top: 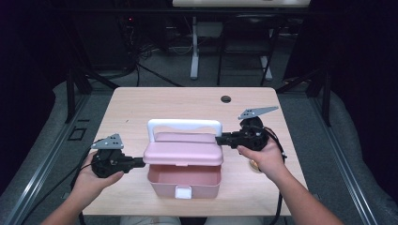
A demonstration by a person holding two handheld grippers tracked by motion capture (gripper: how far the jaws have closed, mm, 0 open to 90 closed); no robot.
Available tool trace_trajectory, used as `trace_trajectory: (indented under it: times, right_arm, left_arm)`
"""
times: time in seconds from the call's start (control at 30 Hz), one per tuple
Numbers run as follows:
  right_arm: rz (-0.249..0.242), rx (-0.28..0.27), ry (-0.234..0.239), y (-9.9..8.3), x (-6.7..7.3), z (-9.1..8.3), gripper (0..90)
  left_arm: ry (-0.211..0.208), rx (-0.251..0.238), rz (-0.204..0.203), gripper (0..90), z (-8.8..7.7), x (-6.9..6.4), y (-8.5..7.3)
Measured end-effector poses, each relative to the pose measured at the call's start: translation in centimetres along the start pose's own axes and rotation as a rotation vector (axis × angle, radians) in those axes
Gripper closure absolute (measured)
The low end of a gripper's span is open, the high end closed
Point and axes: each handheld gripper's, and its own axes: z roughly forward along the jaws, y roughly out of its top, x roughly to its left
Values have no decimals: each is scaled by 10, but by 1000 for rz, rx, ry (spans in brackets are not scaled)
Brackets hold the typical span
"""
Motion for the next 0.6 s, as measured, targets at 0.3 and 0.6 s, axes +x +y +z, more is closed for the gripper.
trace_trajectory:
  times: [0.3, 0.6]
  right_arm:
    - [1, -3, -1, -1, 0, 0, 755]
    - [-1, -3, 2, -2, 0, 0, 755]
  left_arm:
    - [-33, 21, 32, 900, 10, -10, 9]
    - [-36, 30, 41, 900, 13, -14, 13]
